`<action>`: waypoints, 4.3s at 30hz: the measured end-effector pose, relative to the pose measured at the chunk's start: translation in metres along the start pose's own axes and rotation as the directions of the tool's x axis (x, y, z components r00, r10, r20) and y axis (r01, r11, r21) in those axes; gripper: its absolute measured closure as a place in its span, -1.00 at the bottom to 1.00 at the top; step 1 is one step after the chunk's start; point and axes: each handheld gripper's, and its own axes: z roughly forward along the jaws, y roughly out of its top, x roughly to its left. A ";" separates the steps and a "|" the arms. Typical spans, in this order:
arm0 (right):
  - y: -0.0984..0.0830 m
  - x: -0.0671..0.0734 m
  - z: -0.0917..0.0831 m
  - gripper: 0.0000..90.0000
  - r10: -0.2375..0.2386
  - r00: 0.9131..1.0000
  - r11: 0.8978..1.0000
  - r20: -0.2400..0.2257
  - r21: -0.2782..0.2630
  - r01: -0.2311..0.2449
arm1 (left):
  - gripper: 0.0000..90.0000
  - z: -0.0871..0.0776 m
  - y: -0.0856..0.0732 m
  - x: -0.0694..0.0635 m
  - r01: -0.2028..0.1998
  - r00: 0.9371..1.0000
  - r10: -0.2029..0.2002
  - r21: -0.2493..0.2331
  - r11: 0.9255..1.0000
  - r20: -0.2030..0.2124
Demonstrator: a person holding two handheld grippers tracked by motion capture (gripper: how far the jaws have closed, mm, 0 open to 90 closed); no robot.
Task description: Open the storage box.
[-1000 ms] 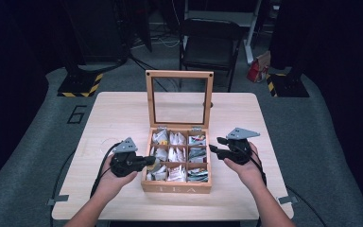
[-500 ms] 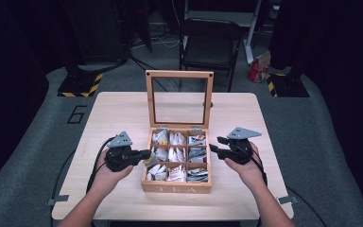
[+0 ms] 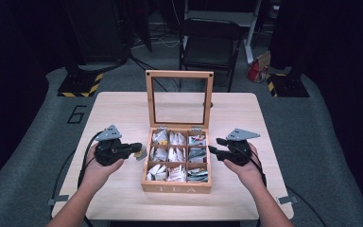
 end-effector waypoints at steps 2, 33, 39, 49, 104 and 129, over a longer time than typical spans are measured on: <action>0.000 0.000 0.000 0.13 0.001 1.000 1.000 0.001 -0.001 -0.001 | 0.96 -0.004 0.001 0.004 0.004 1.000 -0.004 -0.001 1.000 -0.010; -0.002 0.003 0.003 0.13 0.001 1.000 1.000 0.000 0.004 -0.001 | 0.96 -0.040 -0.009 0.060 0.096 0.979 -0.101 -0.036 0.995 -0.178; -0.002 0.002 0.004 0.13 0.001 1.000 1.000 0.000 0.003 -0.001 | 0.96 -0.041 -0.013 0.067 0.105 0.974 -0.109 -0.030 0.994 -0.197; -0.004 0.003 0.004 0.13 0.002 1.000 1.000 -0.003 0.004 -0.002 | 0.96 -0.034 -0.026 0.080 0.133 0.966 -0.132 -0.013 0.991 -0.221; 0.002 0.004 0.009 0.06 -0.007 1.000 0.999 -0.019 0.035 0.008 | 0.19 -0.020 -0.030 0.063 0.160 0.967 -0.161 -0.020 0.987 -0.199; 0.036 -0.012 0.015 0.06 -0.019 1.000 0.998 -0.020 0.056 0.020 | 0.18 -0.017 -0.017 0.044 0.116 0.982 -0.116 -0.006 0.993 -0.147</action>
